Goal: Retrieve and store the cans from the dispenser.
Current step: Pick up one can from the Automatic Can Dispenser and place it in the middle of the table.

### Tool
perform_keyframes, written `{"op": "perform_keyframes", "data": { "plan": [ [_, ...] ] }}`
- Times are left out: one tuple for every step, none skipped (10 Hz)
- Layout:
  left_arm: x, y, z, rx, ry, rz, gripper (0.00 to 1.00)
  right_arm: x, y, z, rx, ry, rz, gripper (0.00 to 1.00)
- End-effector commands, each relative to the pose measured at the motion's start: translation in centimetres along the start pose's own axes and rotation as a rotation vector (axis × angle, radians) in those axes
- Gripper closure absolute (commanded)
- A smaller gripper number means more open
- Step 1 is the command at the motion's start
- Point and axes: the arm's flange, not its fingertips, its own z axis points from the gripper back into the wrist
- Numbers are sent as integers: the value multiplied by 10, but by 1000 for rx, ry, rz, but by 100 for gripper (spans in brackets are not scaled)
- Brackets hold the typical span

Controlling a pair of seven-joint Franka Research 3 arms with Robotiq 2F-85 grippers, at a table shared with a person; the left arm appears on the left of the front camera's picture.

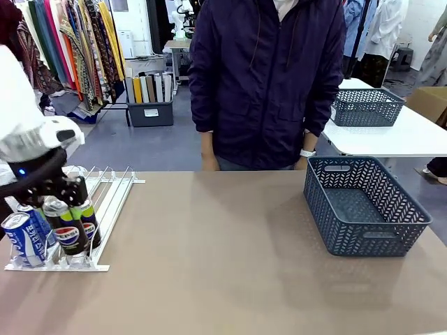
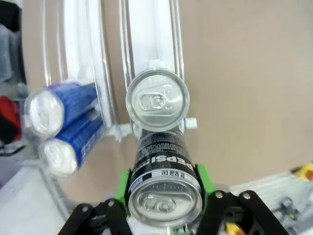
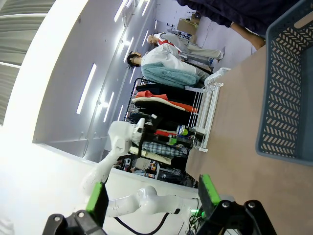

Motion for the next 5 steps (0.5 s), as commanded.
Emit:
{"op": "perform_keyframes", "data": {
  "plan": [
    [-20,-9,65,0,20,8,100,-1,2,2,5,5,5,0],
    [-28,-10,89,-7,27,8,100,-1,2,2,5,5,5,0],
    [-34,-9,113,-24,16,7,100,-1,2,2,5,5,5,0],
    [-40,-7,133,-47,-2,21,100,-1,2,2,5,5,5,0],
    [-45,-3,147,-70,-39,48,100,-1,2,2,5,5,5,0]
  ]
}}
